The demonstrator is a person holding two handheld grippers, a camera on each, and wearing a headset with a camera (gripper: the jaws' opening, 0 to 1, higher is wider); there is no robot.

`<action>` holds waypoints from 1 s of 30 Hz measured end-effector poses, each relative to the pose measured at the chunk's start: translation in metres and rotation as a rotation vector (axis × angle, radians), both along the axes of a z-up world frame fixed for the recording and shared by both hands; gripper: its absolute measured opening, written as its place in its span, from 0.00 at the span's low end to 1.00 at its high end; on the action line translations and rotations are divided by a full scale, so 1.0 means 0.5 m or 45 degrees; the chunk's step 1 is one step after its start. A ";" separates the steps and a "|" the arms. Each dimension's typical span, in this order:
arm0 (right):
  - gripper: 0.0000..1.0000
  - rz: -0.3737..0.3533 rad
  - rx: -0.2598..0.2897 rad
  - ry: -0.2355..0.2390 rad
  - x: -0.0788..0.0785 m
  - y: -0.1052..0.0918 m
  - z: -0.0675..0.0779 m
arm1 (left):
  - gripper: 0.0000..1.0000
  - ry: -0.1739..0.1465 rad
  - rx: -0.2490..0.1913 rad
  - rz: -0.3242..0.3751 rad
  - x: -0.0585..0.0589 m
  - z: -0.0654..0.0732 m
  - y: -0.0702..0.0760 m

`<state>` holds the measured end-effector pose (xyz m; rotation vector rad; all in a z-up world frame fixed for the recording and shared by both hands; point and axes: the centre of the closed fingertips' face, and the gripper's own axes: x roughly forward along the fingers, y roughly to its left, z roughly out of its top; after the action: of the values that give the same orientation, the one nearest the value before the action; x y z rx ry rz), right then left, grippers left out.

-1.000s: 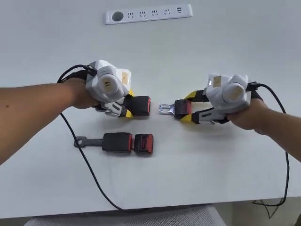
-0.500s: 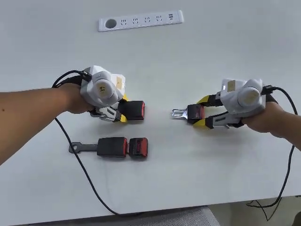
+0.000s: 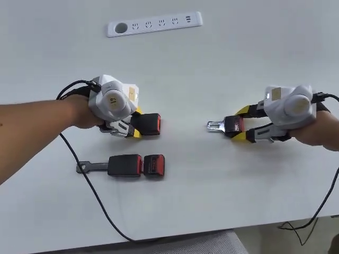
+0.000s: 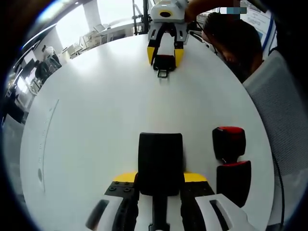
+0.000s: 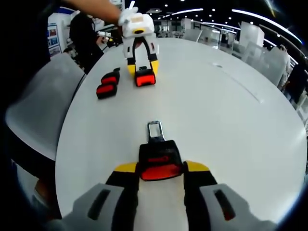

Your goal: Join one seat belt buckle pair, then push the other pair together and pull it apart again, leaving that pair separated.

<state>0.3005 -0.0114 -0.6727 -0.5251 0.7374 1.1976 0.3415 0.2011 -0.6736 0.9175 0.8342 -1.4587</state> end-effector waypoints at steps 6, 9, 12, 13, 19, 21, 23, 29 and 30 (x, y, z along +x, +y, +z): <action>0.36 0.005 -0.018 0.011 -0.002 -0.013 -0.003 | 0.34 0.001 0.002 -0.004 0.000 -0.001 0.001; 0.36 0.016 -0.011 0.012 -0.002 -0.015 -0.003 | 0.34 0.004 0.002 0.004 0.001 -0.001 0.001; 0.36 0.000 -0.006 0.027 -0.005 -0.015 -0.002 | 0.34 0.005 0.002 0.005 0.001 -0.001 0.001; 0.36 0.004 -0.012 0.026 -0.005 -0.013 -0.002 | 0.34 0.007 0.001 0.010 0.001 -0.001 0.001; 0.59 -0.059 0.000 -0.019 0.010 -0.011 0.009 | 0.34 0.002 0.021 0.004 0.001 -0.001 0.000; 0.60 -0.117 0.034 -0.046 0.023 -0.009 0.022 | 0.38 -0.007 0.041 0.027 0.004 -0.001 0.002; 0.67 -0.165 0.045 -0.073 0.033 -0.009 0.031 | 0.58 0.009 0.031 0.084 -0.001 0.002 0.003; 0.77 -0.379 0.119 -0.125 0.056 -0.013 0.054 | 0.74 0.027 -0.079 0.324 0.003 0.040 0.006; 0.78 -0.396 0.119 -0.137 0.051 -0.013 0.057 | 0.78 0.036 -0.101 0.381 0.003 0.049 0.009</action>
<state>0.3261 -0.0180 -0.6441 -0.3780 0.6416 0.9024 0.3429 0.2054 -0.6490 0.6813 0.8874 -1.2365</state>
